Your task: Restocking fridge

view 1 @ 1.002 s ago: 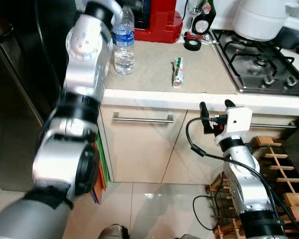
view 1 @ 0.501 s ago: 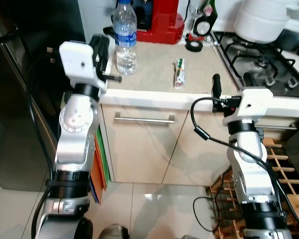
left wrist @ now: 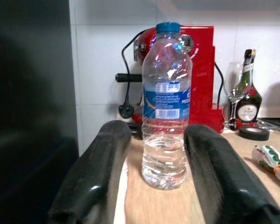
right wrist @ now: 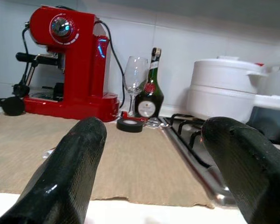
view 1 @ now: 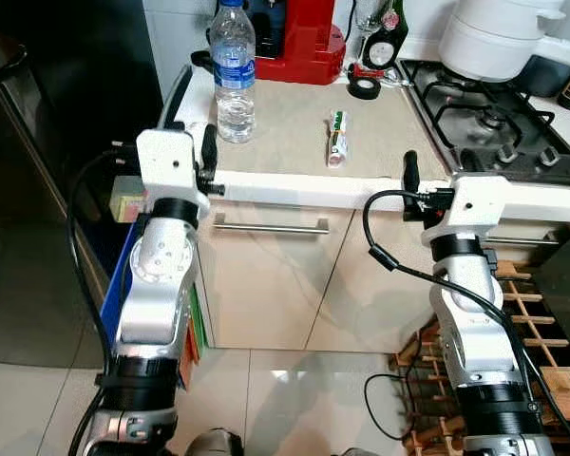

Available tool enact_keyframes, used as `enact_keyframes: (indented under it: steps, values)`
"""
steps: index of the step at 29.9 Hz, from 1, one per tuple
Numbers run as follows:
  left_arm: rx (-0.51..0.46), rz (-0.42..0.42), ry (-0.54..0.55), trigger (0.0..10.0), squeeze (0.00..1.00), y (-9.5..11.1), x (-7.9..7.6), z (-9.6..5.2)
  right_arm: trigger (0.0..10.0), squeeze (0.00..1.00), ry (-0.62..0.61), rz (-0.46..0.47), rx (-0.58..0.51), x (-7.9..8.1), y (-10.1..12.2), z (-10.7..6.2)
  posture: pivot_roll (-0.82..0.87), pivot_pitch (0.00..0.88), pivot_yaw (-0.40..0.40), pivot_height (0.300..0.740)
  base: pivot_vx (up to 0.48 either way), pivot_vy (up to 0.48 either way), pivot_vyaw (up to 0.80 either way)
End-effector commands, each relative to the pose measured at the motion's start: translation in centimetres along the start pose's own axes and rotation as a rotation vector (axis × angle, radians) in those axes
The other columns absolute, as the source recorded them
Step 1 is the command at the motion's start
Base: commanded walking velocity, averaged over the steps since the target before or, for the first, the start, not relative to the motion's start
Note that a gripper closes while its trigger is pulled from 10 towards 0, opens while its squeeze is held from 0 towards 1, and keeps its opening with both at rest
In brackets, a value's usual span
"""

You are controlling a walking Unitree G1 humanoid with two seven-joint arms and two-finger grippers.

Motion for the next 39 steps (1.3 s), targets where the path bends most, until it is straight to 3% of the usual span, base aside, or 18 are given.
enact_keyframes:
  steps: [1,14,15,16,17,20,21,28,31,36,39]
  values:
    - [0.022,-0.005,-0.007,10.0,1.00,-0.2,-0.4,0.4,10.0,0.00,0.013,0.007,-0.020,0.3,0.5,0.3,0.01,0.000,-0.038,0.740,0.274,-0.390,0.46]
    - [-0.023,-0.001,-0.025,10.0,1.00,1.0,-0.9,1.0,10.0,0.00,0.020,-0.023,0.004,0.8,-0.2,0.4,0.00,0.000,-0.032,0.740,0.237,-0.327,0.35]
    - [-0.023,0.014,-0.021,10.0,0.62,1.0,-0.9,1.1,10.0,0.00,0.023,-0.020,0.003,0.9,-0.2,0.4,0.00,0.000,-0.032,0.740,0.000,0.000,0.00]
    - [-0.023,0.014,-0.021,10.0,0.62,1.0,-0.9,1.1,10.0,0.00,0.023,-0.020,0.003,0.9,-0.2,0.4,0.00,0.000,-0.032,0.740,0.000,0.000,0.00]
    - [-0.028,0.008,-0.009,10.0,0.00,1.2,-0.7,1.2,10.0,0.00,0.023,-0.020,0.003,0.9,-0.2,0.4,0.00,0.000,-0.032,0.740,0.000,0.000,0.00]
    - [-0.046,-0.007,0.007,10.0,0.00,1.7,-0.4,1.5,10.0,0.00,0.020,-0.023,-0.005,0.8,-0.1,0.5,0.00,0.000,-0.032,0.740,0.000,0.000,0.00]
    - [-0.066,-0.047,0.005,10.0,0.00,2.3,-0.3,1.6,10.0,0.00,0.028,-0.024,-0.025,0.9,0.3,0.6,0.00,0.000,-0.032,0.740,0.000,0.000,0.00]
    - [-0.082,-0.020,0.023,10.0,0.00,2.9,0.6,2.6,10.0,0.00,0.040,-0.022,-0.034,1.2,0.4,0.8,0.00,0.000,-0.034,0.740,0.421,0.000,0.00]
    - [-0.158,0.025,0.011,10.0,0.00,4.6,0.6,2.9,10.0,0.00,0.048,-0.023,-0.038,1.4,0.4,0.8,0.00,0.000,-0.032,0.740,0.480,0.000,0.00]
    - [-0.374,0.134,-0.054,10.0,0.00,9.4,-1.0,2.4,10.0,0.00,0.052,-0.023,-0.043,1.6,0.3,0.8,0.00,0.000,-0.029,0.740,0.480,0.000,0.00]
    - [-0.402,0.099,-0.062,10.0,0.00,10.5,-1.2,2.6,10.0,0.00,0.053,-0.021,-0.043,1.7,0.3,0.8,0.00,0.000,-0.027,0.740,0.480,0.000,0.00]
Point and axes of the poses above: a point about 5 cm out from each wrist's last joint towards the gripper, its own z axis pointing out of the wrist towards the gripper, its own y axis along the axis of the wrist's last joint, x = y × z, the point moved 5 cm from there along z, pointing out of the wrist towards the gripper, and after that the axes turned 7 degrees about z, right-handed, at the moved point
